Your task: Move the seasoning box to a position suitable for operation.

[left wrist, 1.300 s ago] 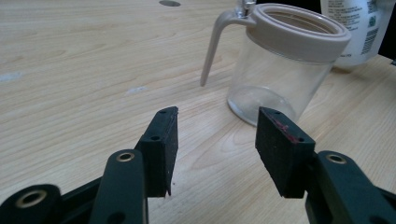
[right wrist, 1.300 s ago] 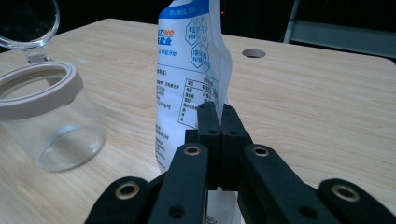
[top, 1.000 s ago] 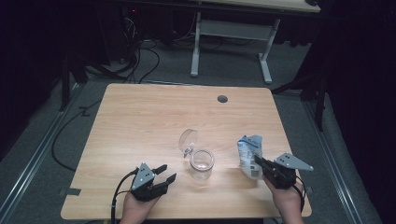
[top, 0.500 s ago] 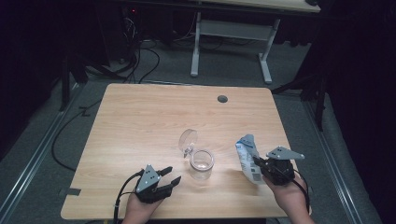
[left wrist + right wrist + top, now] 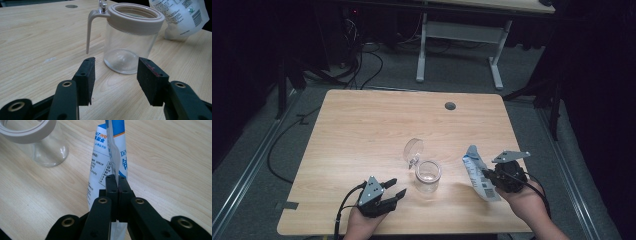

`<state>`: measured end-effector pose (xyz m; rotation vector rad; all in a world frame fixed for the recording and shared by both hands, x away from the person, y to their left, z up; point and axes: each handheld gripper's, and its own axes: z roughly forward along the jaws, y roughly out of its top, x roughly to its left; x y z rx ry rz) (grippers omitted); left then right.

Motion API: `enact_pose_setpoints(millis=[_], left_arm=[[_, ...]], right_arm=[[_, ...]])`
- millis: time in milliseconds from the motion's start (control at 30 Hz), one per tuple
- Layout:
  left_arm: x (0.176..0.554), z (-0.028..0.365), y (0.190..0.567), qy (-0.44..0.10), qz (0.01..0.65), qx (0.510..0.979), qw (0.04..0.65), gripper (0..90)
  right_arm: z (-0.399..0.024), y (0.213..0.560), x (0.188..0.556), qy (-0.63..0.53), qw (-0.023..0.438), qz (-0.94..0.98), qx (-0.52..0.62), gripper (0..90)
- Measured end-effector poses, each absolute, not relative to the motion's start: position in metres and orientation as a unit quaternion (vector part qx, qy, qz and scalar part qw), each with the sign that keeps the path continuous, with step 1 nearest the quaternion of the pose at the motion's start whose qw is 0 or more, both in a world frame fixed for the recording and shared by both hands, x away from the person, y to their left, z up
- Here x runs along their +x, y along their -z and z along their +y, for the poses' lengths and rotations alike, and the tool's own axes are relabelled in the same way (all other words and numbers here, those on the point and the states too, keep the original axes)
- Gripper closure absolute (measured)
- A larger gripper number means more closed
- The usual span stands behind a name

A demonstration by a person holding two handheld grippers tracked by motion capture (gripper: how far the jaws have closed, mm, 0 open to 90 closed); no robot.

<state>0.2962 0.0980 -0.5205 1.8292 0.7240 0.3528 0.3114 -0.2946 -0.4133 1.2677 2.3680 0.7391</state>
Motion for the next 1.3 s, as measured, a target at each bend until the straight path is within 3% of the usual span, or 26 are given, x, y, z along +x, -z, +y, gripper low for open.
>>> enact_pose_setpoints(millis=[667, 1300], left_arm=[[0.294, 0.096, 0.520, -0.147, 0.300, 0.774, 0.538, 49.1], [0.293, 0.095, 0.520, -0.156, 0.297, 0.776, 0.534, 49.5]], right_arm=[[-0.288, 0.397, 0.328, -0.181, 0.108, 0.869, 0.447, 90.0], [-0.277, 0.390, 0.340, -0.128, 0.079, 0.883, 0.444, 90.0]])
